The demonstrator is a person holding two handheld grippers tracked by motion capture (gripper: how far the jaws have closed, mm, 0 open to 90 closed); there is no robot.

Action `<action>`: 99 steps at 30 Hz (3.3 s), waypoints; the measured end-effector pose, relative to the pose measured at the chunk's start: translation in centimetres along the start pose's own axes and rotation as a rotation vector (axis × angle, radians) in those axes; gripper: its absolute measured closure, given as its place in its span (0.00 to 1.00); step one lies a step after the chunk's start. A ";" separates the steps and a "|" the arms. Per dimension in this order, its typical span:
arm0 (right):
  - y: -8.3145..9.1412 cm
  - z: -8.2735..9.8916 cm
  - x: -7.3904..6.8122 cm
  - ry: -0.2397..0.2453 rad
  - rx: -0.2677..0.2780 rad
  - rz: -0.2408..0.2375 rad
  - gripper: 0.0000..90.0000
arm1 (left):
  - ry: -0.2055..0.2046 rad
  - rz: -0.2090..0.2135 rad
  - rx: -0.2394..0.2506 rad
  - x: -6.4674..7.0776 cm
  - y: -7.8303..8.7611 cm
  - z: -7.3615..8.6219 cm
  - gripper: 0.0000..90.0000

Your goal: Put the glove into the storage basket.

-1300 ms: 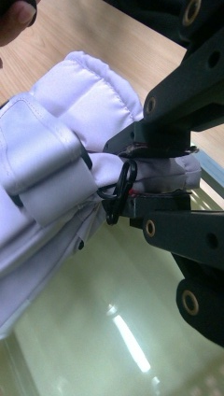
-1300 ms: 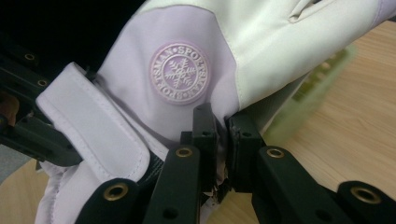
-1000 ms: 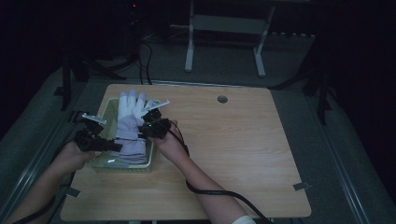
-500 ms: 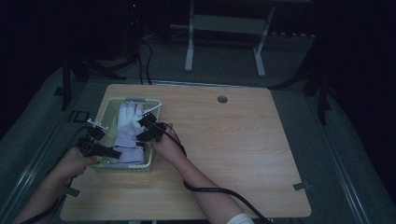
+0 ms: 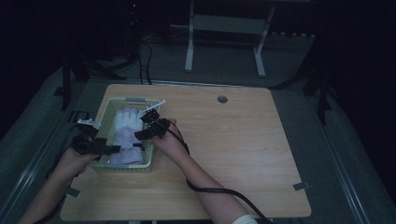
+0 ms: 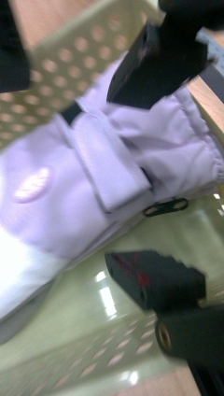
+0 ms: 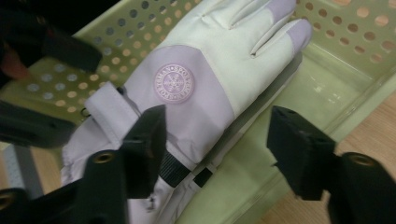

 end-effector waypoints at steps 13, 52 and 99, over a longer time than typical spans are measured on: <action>1.6 0.6 0.1 0.053 0.002 -0.064 0.22 | -0.066 -0.043 0.194 3.2 1.5 -1.9 0.08; 7.8 5.8 7.9 0.104 0.054 0.036 0.20 | -0.212 0.103 0.235 16.5 -3.5 -5.1 0.06; 9.7 17.1 12.5 0.090 0.076 0.075 0.19 | -0.381 0.256 0.129 24.7 -13.1 0.2 0.06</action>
Point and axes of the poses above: each handheld gripper's, and its own axes: y roughly backward along the jaws, z roughly out of its underside, x roughly to its right, the point moved 10 cm from there along -y, roughly forward along the jaws, and after that the axes turned 1 degree about -x, right-handed, at the moved point
